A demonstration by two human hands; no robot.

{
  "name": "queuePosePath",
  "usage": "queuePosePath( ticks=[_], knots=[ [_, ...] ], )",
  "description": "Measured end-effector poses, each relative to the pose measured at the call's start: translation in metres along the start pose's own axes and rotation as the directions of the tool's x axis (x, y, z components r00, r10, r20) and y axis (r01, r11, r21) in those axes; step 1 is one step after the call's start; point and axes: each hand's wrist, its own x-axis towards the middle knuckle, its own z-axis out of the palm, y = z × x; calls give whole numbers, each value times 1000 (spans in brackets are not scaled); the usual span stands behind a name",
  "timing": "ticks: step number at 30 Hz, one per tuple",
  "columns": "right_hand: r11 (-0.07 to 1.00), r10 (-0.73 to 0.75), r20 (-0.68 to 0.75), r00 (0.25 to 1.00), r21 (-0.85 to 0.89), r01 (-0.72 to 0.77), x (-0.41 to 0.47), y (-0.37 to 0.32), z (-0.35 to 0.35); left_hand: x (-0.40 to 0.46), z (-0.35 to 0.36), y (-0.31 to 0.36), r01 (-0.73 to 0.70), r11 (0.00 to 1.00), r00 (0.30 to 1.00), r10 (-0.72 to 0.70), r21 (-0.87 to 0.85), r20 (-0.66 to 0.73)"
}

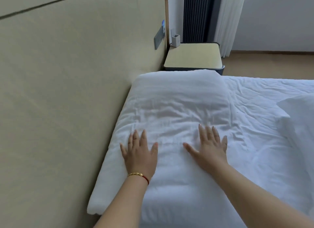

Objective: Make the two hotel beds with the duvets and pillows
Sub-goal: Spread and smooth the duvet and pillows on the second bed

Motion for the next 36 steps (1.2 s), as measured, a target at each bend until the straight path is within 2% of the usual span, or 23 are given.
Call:
queuePosePath(
  ticks=[2,4,6,8,11,12,13,15,16,17,19,22,24,27,28,30,31,33,34,35,36],
  knots=[
    [963,-269,-127,955,-58,264,-38,-34,16,-27,2,-18,104,994,994,-105,-43,-28],
    [877,-480,-106,871,-93,472,-73,-62,43,-47,4,-36,230,966,972,-235,-116,-29],
    [831,-547,-16,837,-133,541,-91,-75,65,-61,5,-55,397,899,916,-401,-183,18],
    [828,-543,14,840,-156,538,-91,-75,76,-73,6,-76,588,768,807,-578,-254,120],
    [827,-535,20,844,-194,528,-85,-72,80,-88,6,-97,782,502,612,-730,-369,305],
    [827,-532,26,846,-200,526,-84,-72,79,-90,7,-101,808,384,558,-742,-448,371],
    [828,-529,26,848,-202,523,-84,-73,78,-92,10,-103,797,220,521,-720,-563,457],
    [838,-518,7,855,-196,509,-86,-73,76,-92,18,-102,652,-145,536,-606,-744,587],
    [846,-507,3,862,-187,499,-87,-73,75,-91,23,-101,594,-216,555,-587,-775,589],
    [853,-499,7,867,-176,492,-88,-74,73,-87,30,-103,559,-203,577,-601,-804,553],
    [859,-499,29,866,-116,499,-84,-80,70,-70,28,-108,509,-42,640,-649,-859,411],
    [889,-455,96,885,102,446,-64,-106,64,-34,6,-111,453,189,694,-688,-871,212],
    [893,-427,110,898,210,399,-52,-119,60,-22,1,-113,487,308,725,-664,-817,182],
    [865,-453,127,882,304,400,-53,-107,45,-31,-5,-114,636,560,749,-612,-531,253],
    [851,-462,98,882,329,409,-55,-97,37,-35,-13,-115,660,656,751,-596,-367,285],
    [864,-412,-26,911,304,400,-51,-68,19,-33,-34,-108,639,769,741,-601,-37,300],
    [891,-349,-132,928,260,372,-43,-52,10,-29,-46,-100,593,802,766,-590,75,255],
    [958,-147,-325,934,189,216,-20,-11,-7,-18,-70,-73,499,859,856,-509,112,88],
    [977,-2,-358,934,200,79,-9,11,-15,-12,-78,-56,436,898,899,-437,60,1],
    [964,171,-323,931,250,-90,-1,36,-19,-6,-85,-37,357,934,933,-356,11,-55],
    [908,344,-223,912,328,-262,1,59,-22,3,-84,-18,257,966,964,-257,-14,-68]
  ],
)
